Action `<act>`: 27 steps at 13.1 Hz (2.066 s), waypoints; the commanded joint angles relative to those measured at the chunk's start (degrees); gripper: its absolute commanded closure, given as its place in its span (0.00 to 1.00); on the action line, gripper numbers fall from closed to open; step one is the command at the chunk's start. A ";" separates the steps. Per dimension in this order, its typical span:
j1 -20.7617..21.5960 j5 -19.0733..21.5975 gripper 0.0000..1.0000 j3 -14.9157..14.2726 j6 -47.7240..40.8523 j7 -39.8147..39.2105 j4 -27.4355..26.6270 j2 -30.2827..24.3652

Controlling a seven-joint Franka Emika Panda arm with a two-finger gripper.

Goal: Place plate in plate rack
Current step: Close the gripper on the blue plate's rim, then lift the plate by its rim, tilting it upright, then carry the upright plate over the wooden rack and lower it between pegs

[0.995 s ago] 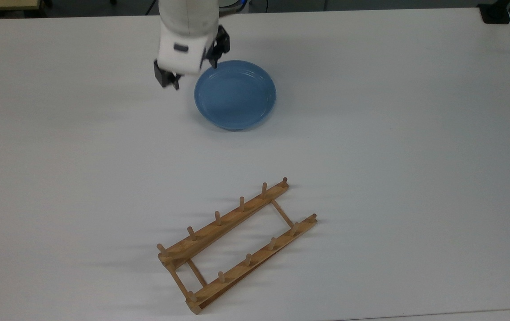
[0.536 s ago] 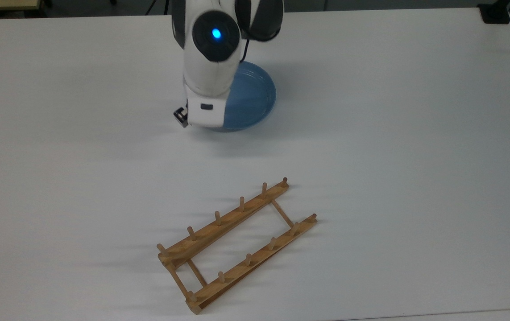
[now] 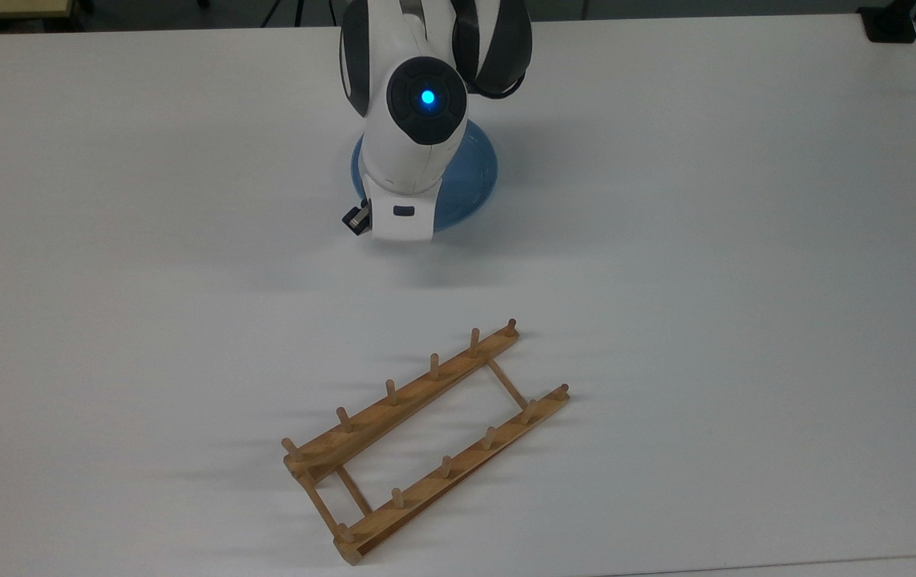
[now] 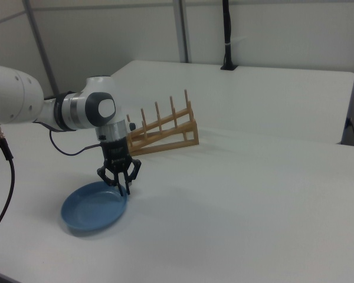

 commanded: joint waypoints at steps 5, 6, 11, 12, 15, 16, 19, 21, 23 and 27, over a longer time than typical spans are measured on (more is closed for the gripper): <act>0.54 -0.62 1.00 -0.29 -3.68 4.04 3.86 -2.31; 0.54 -0.27 1.00 -0.29 -5.69 6.75 6.05 -2.93; 1.24 0.43 1.00 -0.20 -7.82 20.71 16.50 -4.25; 1.16 1.04 1.00 -0.29 -7.91 23.28 18.53 -4.25; 1.07 2.19 1.00 -0.38 -7.39 31.36 23.90 -4.25; 1.15 2.02 1.00 -0.47 -6.86 36.26 25.91 -4.25; 1.33 0.70 1.00 -0.47 1.64 45.86 27.34 -4.08; 1.42 -5.34 1.00 -0.38 7.80 54.03 27.34 -3.90; 2.29 -11.14 1.00 -0.55 12.11 60.54 27.25 -3.37; 4.14 -25.55 1.00 -0.47 15.81 69.87 26.47 -0.48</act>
